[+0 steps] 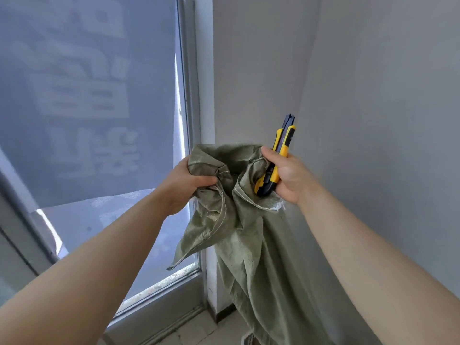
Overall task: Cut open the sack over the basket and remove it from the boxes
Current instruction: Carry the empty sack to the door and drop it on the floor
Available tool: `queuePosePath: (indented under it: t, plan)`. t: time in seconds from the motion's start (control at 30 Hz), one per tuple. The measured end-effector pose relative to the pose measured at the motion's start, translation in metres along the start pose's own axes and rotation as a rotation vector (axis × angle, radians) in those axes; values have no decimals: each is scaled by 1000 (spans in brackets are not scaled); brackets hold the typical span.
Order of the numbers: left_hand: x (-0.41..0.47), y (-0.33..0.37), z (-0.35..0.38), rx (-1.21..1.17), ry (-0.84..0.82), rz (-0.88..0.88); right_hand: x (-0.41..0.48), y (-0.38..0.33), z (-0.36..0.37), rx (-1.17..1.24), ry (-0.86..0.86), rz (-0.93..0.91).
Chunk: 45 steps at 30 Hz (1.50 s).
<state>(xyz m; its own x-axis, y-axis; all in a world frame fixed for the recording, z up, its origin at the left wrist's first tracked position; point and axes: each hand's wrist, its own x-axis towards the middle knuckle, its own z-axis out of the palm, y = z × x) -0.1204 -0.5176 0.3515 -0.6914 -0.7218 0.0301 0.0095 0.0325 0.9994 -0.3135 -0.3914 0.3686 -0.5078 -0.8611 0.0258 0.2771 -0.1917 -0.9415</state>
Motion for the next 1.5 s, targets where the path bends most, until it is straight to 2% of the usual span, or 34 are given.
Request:
queuePosePath:
  t: [0.43, 0.63, 1.17, 1.5]
  plan:
    - [-148, 11, -120, 2, 344, 31, -42, 32, 159, 41, -419, 79]
    - [-226, 9, -187, -40, 508, 60, -71, 57, 242, 65, -512, 120]
    - [-474, -23, -336, -49, 948, -20, -189, 186, 473, -16, -762, 362]
    - [-605, -62, -400, -97, 1327, -59, -263, 273, 601, -160, -971, 443]
